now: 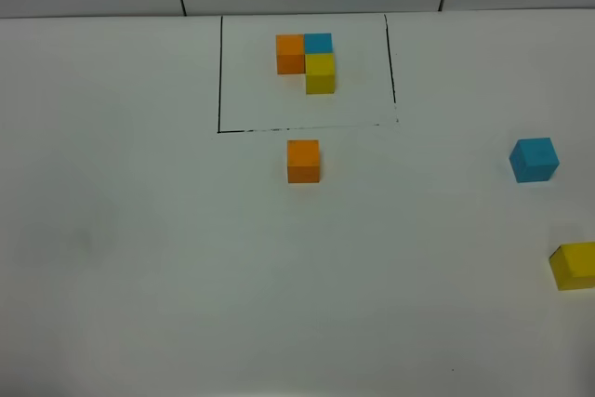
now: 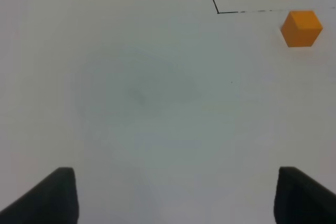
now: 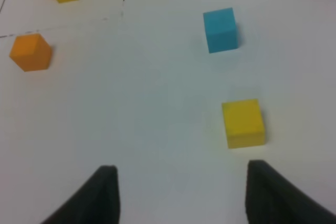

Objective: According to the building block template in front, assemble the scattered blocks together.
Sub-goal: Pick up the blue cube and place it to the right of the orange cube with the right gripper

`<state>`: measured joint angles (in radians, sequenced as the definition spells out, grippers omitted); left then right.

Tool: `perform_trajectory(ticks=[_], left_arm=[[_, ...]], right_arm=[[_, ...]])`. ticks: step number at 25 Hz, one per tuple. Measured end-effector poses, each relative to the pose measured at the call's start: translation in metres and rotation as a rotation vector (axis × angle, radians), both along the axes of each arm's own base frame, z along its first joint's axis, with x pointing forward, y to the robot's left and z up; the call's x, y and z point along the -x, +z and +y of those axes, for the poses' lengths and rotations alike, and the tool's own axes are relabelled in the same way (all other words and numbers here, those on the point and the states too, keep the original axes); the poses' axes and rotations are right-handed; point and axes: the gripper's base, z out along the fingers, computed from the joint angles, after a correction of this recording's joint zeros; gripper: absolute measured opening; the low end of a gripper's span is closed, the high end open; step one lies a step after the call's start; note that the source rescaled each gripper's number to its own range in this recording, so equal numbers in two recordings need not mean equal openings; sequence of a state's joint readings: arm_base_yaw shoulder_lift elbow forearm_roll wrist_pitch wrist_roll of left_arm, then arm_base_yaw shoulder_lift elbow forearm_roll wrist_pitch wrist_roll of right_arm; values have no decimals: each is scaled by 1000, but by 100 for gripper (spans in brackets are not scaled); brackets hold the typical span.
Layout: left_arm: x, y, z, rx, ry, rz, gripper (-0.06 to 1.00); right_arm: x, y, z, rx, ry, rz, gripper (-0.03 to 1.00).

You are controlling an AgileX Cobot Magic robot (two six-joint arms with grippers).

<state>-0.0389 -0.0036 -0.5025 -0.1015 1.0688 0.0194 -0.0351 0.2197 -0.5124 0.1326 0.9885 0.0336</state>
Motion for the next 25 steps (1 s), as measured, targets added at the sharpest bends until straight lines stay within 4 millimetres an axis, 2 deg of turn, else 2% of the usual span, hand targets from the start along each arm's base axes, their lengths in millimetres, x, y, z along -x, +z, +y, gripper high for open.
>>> perform_trajectory(ticks=[3,6,8,12,14,15,21,25], left_arm=[[0,0,0,0,0,0,62],[0,0,0,0,0,0,62],[0,0,0,0,0,0,62],[0,0,0,0,0,0,62],[0,0,0,0,0,0,62],[0,0,0,0,0,0,62],[0,0,0,0,0,0,62],[0,0,0,0,0,0,62]], right_arm=[[-29,0,-1,-6,-9,83,18],[-66,1,-3,-6,-16,163,27],[-95,3,-5,7,-8,221,41],[-160,-4,-8,36,19,353,78],[-193,-14,-10,67,43,421,92],[-207,-16,-11,86,54,437,96],[-283,-56,-16,146,106,573,100],[-318,-88,-17,177,156,639,100]])
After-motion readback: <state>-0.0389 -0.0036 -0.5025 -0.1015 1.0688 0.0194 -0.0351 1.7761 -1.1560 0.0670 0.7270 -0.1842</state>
